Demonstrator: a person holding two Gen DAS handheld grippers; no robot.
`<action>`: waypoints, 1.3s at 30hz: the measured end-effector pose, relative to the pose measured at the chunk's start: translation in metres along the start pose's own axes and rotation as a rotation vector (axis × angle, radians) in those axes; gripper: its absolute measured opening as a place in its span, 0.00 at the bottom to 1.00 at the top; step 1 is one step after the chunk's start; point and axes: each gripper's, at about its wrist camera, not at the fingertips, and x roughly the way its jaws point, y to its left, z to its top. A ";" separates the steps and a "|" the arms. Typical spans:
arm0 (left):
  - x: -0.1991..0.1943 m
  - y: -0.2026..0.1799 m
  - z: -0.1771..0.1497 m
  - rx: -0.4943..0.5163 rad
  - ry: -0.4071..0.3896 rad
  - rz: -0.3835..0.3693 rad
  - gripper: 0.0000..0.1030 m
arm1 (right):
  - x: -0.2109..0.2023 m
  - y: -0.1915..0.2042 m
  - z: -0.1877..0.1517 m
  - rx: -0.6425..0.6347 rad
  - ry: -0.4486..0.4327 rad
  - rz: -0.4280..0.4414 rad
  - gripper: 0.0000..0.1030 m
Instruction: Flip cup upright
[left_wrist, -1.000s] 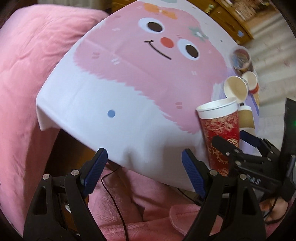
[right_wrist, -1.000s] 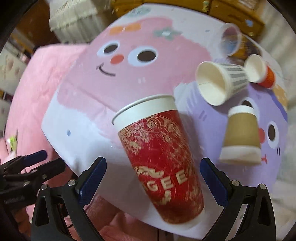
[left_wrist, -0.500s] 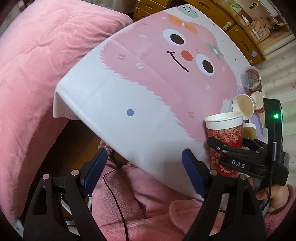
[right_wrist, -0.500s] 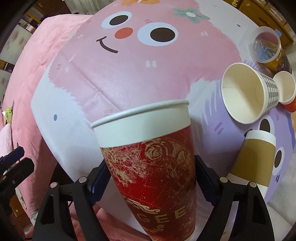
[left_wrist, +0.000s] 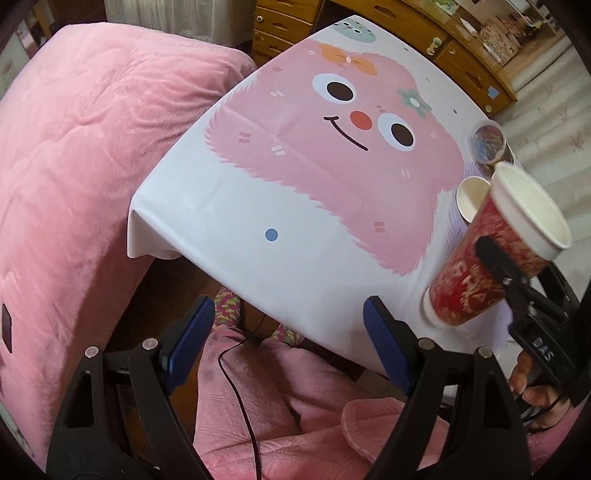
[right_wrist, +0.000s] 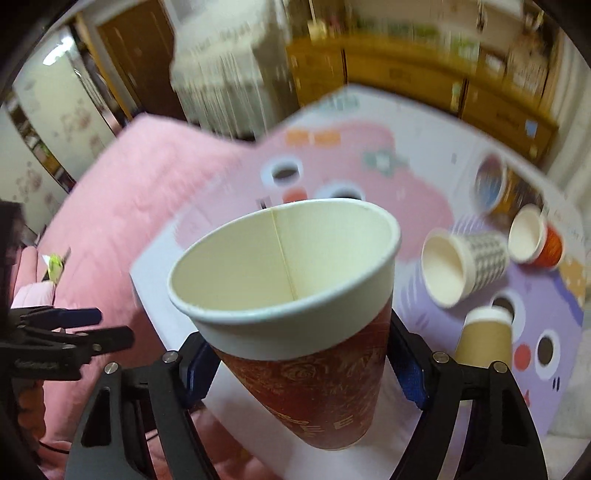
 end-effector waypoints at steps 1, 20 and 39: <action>-0.001 0.000 -0.001 0.002 0.000 0.004 0.78 | -0.010 0.001 -0.005 -0.017 -0.049 -0.004 0.79; -0.044 0.024 -0.030 -0.063 -0.146 -0.036 0.78 | -0.011 -0.002 -0.085 0.000 -0.360 0.085 0.80; -0.068 -0.020 0.019 0.300 -0.133 -0.155 0.78 | -0.003 0.028 -0.094 0.062 -0.243 -0.058 0.94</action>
